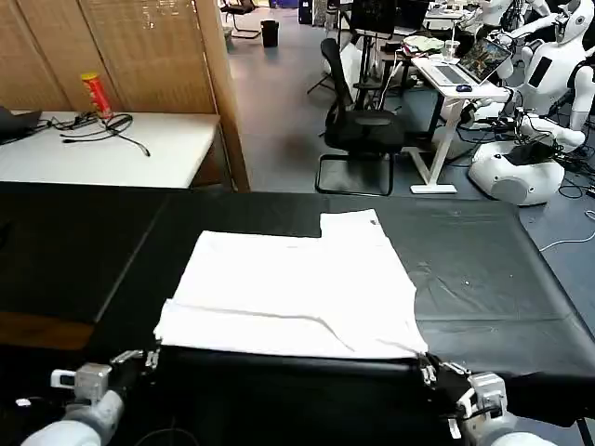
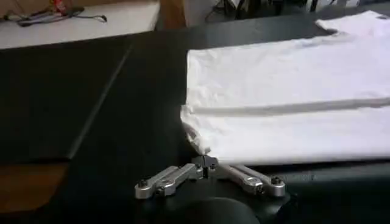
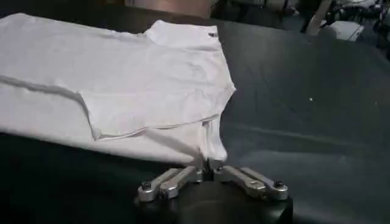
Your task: Fold and organize the clothes.
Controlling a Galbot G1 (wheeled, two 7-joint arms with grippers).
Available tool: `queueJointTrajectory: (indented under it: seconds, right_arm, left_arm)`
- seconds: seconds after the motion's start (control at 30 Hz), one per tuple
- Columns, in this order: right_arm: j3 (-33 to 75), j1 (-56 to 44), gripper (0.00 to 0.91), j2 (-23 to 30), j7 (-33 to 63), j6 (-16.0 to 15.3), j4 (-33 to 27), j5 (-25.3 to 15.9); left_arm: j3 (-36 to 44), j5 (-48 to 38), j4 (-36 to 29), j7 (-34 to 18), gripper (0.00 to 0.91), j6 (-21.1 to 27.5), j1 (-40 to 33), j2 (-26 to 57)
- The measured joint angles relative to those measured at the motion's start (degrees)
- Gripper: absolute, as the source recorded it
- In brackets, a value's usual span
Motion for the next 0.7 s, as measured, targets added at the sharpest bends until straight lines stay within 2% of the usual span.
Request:
queueJointTrajectory:
  seconds: [0.13, 0.3, 0.4, 0.57, 0.7]
  right_arm:
    - [0.1, 3.8, 0.878, -0.6, 0.6, 0.0, -1.0, 4.1]
    - [-2.5, 16.4, 0.878, -1.3, 1.1, 2.9, -7.6, 5.9]
    - [-5.4, 25.1, 0.878, -1.1, 1.9, 3.6, -13.5, 6.2]
    - [-11.3, 39.2, 0.878, 0.3, 2.5, 4.2, -24.0, 5.9]
    - [-15.6, 48.3, 0.878, 1.7, 3.4, 3.7, -33.2, 5.6]
  left_arm:
    - [-0.9, -0.1, -1.4, 0.5, 0.878, 3.0, -0.6, -0.3]
    - [-1.8, -2.6, -1.5, 2.7, 0.878, -1.0, -4.5, -0.1]
    - [-0.3, -4.8, 1.1, 2.3, 0.878, -3.5, -10.5, -0.6]
    - [4.1, -10.1, 8.6, -1.0, 0.878, -4.4, -23.8, -0.8]
    - [8.5, -13.9, 16.4, -1.5, 0.878, -3.4, -33.8, 0.1]
